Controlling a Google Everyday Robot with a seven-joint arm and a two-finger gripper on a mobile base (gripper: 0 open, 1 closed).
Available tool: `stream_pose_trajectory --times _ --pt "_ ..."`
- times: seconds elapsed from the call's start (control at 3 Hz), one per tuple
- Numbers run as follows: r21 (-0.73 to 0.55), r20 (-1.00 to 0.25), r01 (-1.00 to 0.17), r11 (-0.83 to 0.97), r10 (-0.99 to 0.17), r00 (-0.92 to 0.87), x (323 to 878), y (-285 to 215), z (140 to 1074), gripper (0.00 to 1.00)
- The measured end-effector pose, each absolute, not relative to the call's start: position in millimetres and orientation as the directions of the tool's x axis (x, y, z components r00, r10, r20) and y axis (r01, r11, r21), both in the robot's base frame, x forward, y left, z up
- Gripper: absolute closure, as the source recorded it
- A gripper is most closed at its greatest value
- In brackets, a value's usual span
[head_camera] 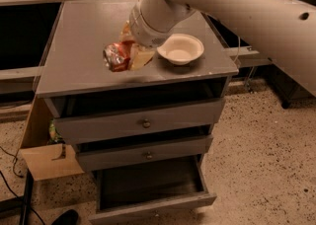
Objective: Place coke can into bottom drawer
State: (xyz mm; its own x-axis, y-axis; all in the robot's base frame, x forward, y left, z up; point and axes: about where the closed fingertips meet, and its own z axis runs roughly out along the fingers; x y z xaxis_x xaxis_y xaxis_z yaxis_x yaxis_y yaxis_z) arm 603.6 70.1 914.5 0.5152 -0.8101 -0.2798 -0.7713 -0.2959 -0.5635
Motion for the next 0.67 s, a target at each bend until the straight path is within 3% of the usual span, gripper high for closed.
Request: stream_pose_trajectory --times 0.67 --pt "-0.513 -0.306 -0.834 -0.204 -0.864 0.399 556.6 32.8 892.8 1.0"
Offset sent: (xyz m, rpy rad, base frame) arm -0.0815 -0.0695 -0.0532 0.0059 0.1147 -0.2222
